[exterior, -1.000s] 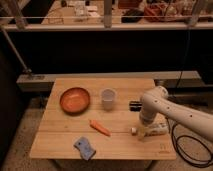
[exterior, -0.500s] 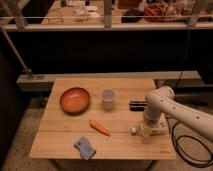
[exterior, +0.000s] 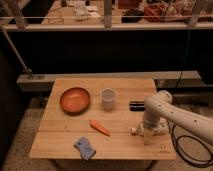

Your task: Stand the bottle upright

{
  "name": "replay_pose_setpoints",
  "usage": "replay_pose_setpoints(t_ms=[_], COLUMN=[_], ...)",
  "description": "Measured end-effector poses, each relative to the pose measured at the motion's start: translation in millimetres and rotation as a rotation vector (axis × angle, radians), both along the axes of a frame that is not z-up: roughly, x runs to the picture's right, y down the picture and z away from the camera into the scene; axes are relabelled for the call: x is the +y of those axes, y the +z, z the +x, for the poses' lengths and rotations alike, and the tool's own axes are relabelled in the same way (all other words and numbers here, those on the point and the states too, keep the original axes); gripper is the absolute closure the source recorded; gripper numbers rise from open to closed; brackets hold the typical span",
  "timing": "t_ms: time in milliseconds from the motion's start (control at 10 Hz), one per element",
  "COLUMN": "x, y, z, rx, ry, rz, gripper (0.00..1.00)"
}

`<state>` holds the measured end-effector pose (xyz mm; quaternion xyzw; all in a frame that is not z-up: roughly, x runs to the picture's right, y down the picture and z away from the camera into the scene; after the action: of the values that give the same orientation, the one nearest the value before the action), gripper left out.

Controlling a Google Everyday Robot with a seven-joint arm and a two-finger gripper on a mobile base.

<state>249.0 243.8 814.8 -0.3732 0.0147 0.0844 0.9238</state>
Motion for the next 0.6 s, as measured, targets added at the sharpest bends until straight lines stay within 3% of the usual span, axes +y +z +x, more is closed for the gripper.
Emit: replay_pose_setpoints(t_ms=[300,600], x=[-7,-7], y=[0.6,3.0], z=[-6,-12], rx=[-0.076,-0.110], ry=[0.014,-0.007], rz=[0.006,0.008], gripper=[0.20,0.20])
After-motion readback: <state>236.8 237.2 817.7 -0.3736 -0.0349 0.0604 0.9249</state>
